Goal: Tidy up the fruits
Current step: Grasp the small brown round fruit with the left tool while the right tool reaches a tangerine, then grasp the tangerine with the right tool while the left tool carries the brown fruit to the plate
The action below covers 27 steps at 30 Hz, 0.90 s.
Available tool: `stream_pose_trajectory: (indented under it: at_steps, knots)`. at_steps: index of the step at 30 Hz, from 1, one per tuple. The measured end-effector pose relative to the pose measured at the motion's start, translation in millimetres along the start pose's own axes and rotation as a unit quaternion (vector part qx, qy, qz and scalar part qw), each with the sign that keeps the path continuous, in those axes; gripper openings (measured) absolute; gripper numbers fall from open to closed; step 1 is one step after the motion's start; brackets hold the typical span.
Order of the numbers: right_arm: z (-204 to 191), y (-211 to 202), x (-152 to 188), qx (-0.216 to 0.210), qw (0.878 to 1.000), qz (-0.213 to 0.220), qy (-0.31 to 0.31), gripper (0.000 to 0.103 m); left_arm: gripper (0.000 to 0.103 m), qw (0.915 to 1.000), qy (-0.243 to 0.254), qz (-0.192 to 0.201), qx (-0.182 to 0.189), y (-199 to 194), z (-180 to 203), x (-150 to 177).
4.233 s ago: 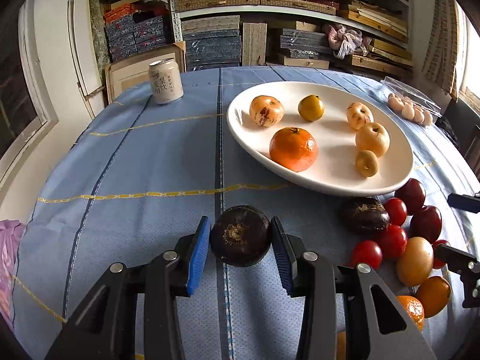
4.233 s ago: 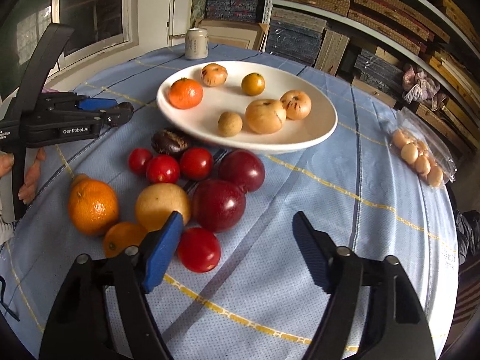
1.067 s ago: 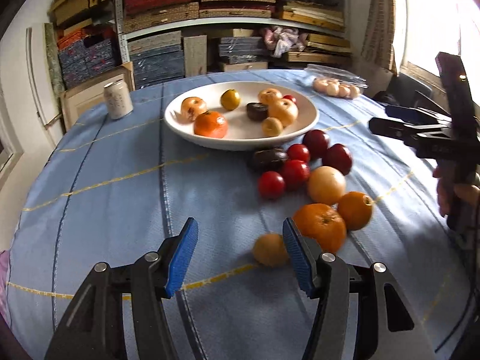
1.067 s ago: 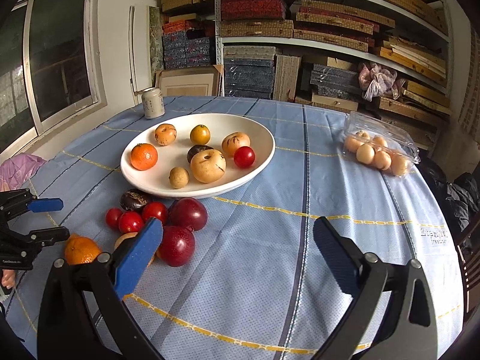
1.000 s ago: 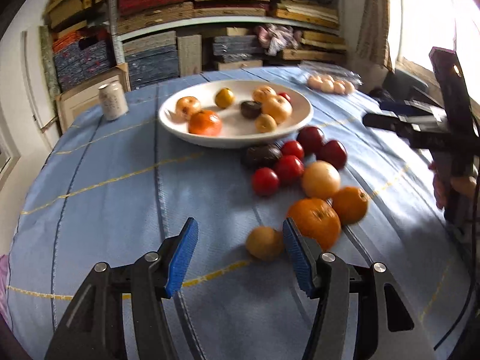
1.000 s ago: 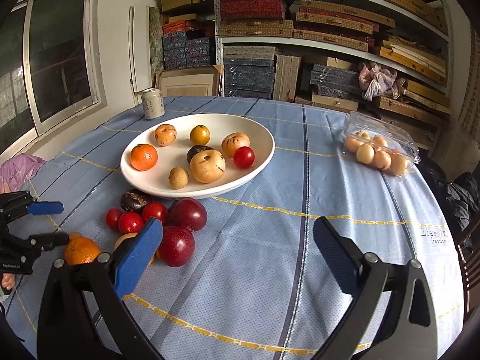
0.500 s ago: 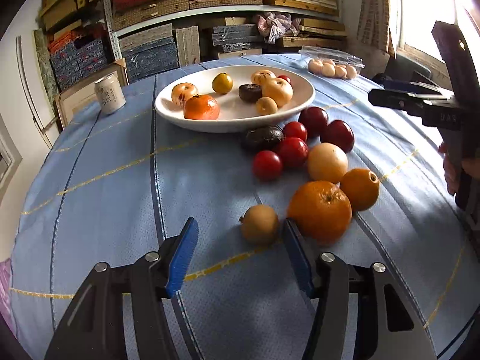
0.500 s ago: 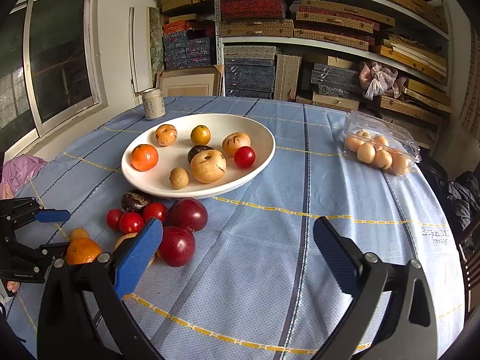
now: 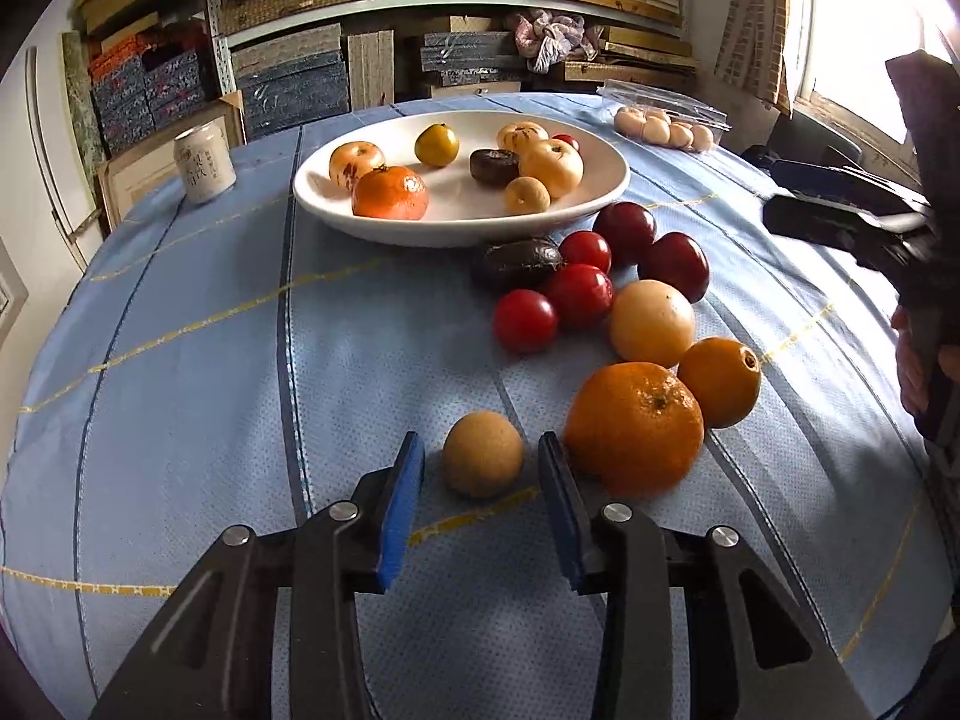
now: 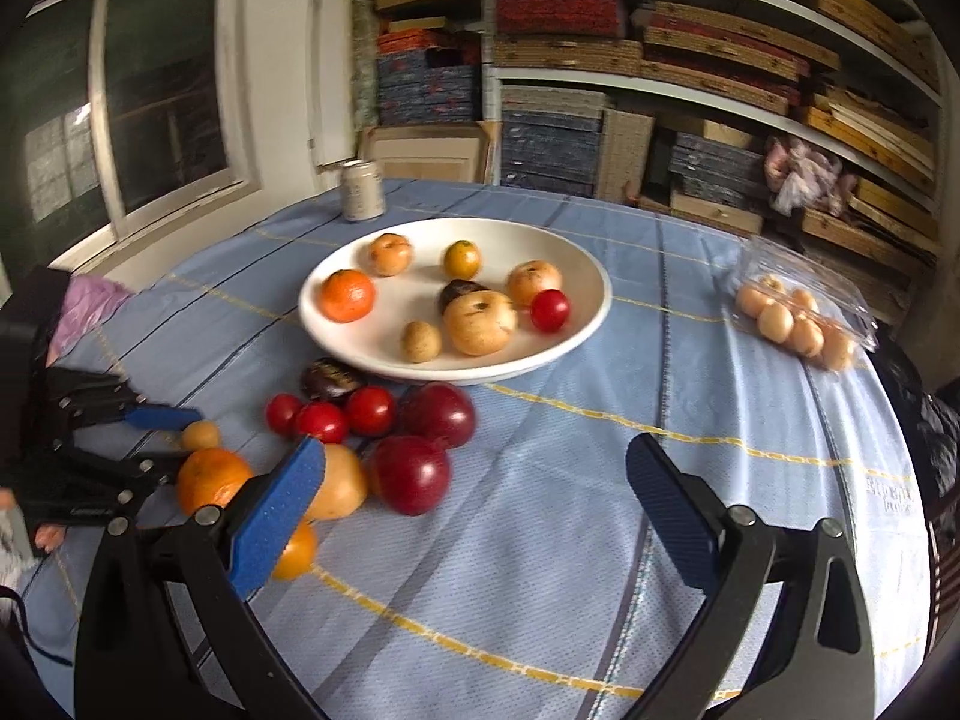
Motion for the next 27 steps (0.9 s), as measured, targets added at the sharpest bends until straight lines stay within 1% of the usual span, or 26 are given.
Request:
stream_pose_trajectory:
  at_steps: [2, 3, 4, 5, 6, 7, 8, 13, 16, 18, 20, 21, 23, 25, 27]
  knots:
    - [-14.6, -5.1, 1.1, -0.02, 0.999, 0.001, -0.036, 0.099, 0.039, 1.0, 0.0, 0.006, -0.001, -1.8, 0.4, -0.6]
    - [-20.4, -6.6, 2.0, -0.026, 0.998, 0.001, -0.049, 0.099, 0.038, 1.0, 0.002, 0.007, -0.002, -2.1, 1.3, -1.0]
    - [-26.9, -8.1, 3.4, -0.034, 0.997, 0.001, -0.066, 0.098, 0.035, 1.0, 0.004, 0.007, -0.002, -2.2, 2.0, -1.2]
    - [-31.0, -8.7, 4.3, -0.04, 0.996, 0.0, -0.074, 0.098, 0.034, 1.0, 0.004, 0.007, -0.002, -2.3, 2.3, -1.2]
    - [-33.9, -8.9, 5.1, -0.045, 0.996, -0.001, -0.079, 0.098, 0.033, 1.0, 0.003, 0.008, -0.002, -2.5, 2.0, -1.2]
    - [-37.5, -8.5, 6.9, -0.051, 0.995, -0.003, -0.083, 0.098, 0.029, 1.0, 0.001, 0.008, -0.001, -2.5, 1.4, -1.1]
    - [-39.2, -6.9, 7.7, -0.051, 0.995, -0.006, -0.085, 0.098, 0.027, 1.0, -0.001, 0.008, -0.001, -2.1, 1.2, -1.1]
    - [-47.0, 3.3, 16.1, -0.055, 0.994, -0.026, -0.092, 0.098, 0.027, 0.9992, -0.017, 0.024, -0.025, -8.4, -9.7, -2.8]
    - [-55.6, 9.1, 22.1, -0.058, 0.992, -0.041, -0.107, 0.098, 0.027, 0.9987, -0.035, 0.024, -0.03, -9.5, -19.1, -3.4]
    - [-62.9, 13.7, 26.6, -0.064, 0.99, -0.053, -0.117, 0.093, 0.027, 0.9984, -0.041, 0.021, -0.034, -8.7, -23.1, -3.3]
    - [-69.2, 18.9, 31.3, -0.074, 0.987, -0.069, -0.127, 0.066, 0.027, 0.9983, -0.042, 0.021, -0.035, -8.6, -24.1, -4.0]
    - [-71.6, 21.7, 33.5, -0.081, 0.985, -0.077, -0.129, 0.065, 0.027, 0.9983, -0.042, 0.021, -0.035, -8.6, -24.4, -4.0]
    - [-75.0, 26.5, 37.7, -0.082, 0.984, -0.087, -0.134, 0.063, 0.027, 0.9982, -0.04, 0.023, -0.037, -9.0, -24.6, -4.7]
    - [-76.6, 29.0, 40.3, -0.084, 0.983, -0.092, -0.135, 0.062, 0.027, 0.9982, -0.041, 0.023, -0.037, -9.0, -25.0, -4.8]
    - [-79.1, 28.9, 41.3, -0.092, 0.982, -0.093, -0.135, 0.057, 0.027, 0.9982, -0.041, 0.024, -0.038, -9.3, -24.8, -4.8]
Point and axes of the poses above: each gripper's, at about its wrist camera, not at the fingertips, and y roughly the way its jaws point, z to its right, x to its underside, the point moved 3 cm from there along y, roughly the way its jaws point, and after that the axes turned 1 degree about z, right-handed, at the moved point
